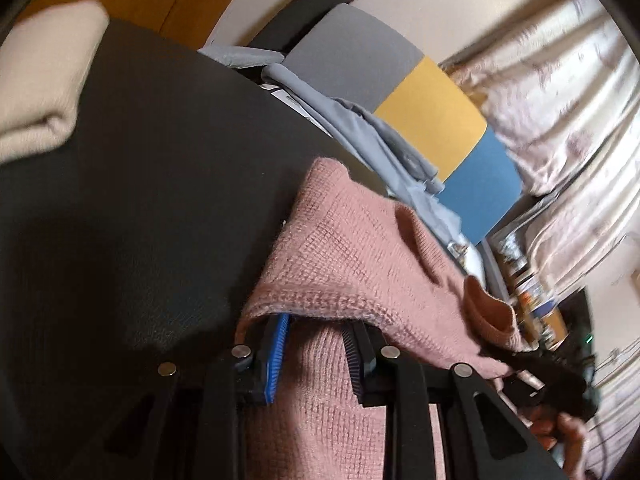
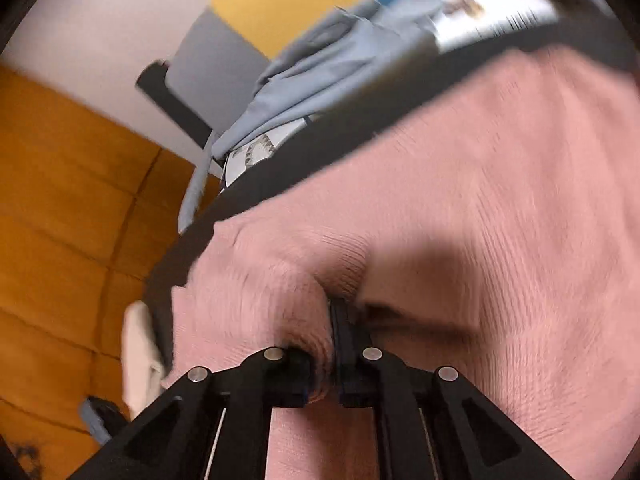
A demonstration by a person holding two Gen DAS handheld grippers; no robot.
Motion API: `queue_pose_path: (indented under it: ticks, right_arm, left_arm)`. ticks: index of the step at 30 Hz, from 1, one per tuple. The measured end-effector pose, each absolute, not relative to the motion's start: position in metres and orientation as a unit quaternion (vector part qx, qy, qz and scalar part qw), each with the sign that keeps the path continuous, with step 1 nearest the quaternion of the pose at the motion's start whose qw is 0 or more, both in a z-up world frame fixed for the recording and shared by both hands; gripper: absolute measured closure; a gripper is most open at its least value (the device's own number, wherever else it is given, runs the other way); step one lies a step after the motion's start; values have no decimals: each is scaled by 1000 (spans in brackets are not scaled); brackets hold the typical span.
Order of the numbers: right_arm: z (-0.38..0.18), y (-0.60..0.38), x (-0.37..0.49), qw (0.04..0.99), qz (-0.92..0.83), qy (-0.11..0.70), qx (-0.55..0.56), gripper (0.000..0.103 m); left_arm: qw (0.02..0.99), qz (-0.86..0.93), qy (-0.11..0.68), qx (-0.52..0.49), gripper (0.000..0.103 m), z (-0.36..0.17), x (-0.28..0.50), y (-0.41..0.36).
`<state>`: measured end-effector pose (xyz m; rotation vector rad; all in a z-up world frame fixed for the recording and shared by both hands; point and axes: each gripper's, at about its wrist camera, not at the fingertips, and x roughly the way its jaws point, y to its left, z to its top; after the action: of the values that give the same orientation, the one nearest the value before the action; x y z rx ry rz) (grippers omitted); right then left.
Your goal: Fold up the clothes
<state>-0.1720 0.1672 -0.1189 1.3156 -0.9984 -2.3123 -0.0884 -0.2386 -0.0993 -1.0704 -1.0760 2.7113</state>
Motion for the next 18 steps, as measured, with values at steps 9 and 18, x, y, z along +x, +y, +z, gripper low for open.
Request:
queue_pose_path:
  ticks: [9,18]
  right_arm:
    - [-100,181,-171,57,-839,-322,434,65]
    - [-105,201,-163,60,-827,-363,426,97]
  left_arm:
    - [24,862,-386,-329,86,-106,-83,-251]
    - [30,854,-411,-317,87,-110,-81,-255]
